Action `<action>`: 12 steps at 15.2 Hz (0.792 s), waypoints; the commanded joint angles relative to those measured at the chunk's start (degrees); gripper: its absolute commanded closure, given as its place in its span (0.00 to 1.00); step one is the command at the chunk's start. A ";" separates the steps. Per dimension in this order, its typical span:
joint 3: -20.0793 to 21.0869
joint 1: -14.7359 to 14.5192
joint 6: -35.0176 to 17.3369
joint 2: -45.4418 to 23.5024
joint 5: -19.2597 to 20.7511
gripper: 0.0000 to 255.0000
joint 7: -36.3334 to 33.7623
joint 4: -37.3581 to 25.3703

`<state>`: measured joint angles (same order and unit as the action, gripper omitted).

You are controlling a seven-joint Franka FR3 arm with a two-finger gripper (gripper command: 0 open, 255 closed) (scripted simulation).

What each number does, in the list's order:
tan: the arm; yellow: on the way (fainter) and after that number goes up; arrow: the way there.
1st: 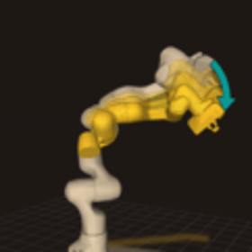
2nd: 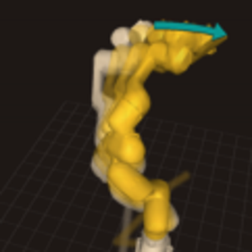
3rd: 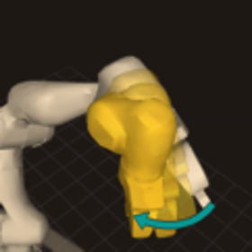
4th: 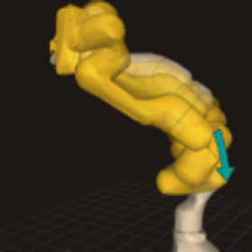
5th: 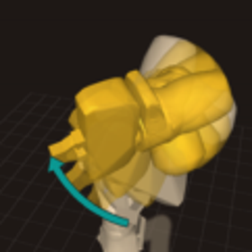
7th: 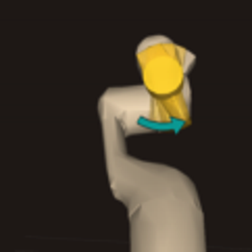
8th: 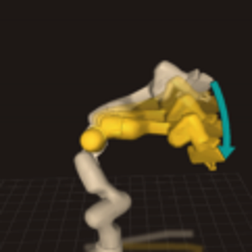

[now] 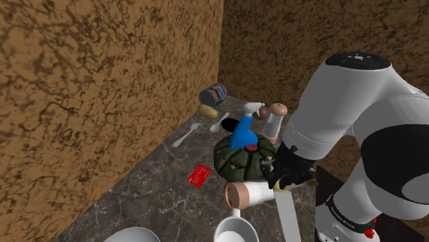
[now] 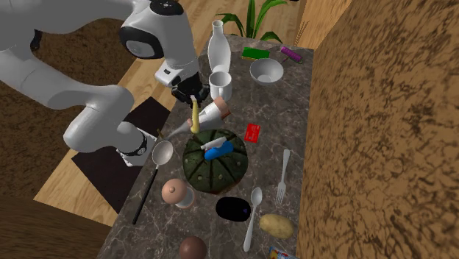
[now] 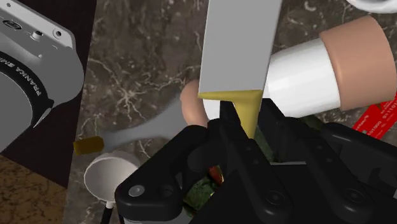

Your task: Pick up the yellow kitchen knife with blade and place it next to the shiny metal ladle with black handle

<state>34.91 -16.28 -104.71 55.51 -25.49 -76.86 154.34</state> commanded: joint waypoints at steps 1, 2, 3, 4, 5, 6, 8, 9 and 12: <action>-1.01 -3.03 3.19 5.20 -0.73 1.00 -1.00 2.47; -1.42 -4.60 4.92 7.88 -1.03 1.00 -1.67 3.62; -1.02 -4.79 4.19 7.82 -1.41 1.00 -1.69 4.31; -0.60 -4.97 3.46 7.75 -1.82 1.00 -1.70 5.00; -0.17 -5.15 2.72 7.67 -2.24 1.00 -1.70 5.67; 0.27 -5.32 1.97 7.56 -2.67 1.00 -1.70 6.33; 1.19 -5.67 0.44 7.28 -3.55 1.00 -1.70 7.63; 1.67 -5.83 -0.35 7.10 -4.01 1.00 -1.70 8.26; 3.16 -6.33 -2.80 6.40 -5.44 1.00 -1.70 10.09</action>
<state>37.64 -22.42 -106.76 62.06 -30.49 -78.59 163.77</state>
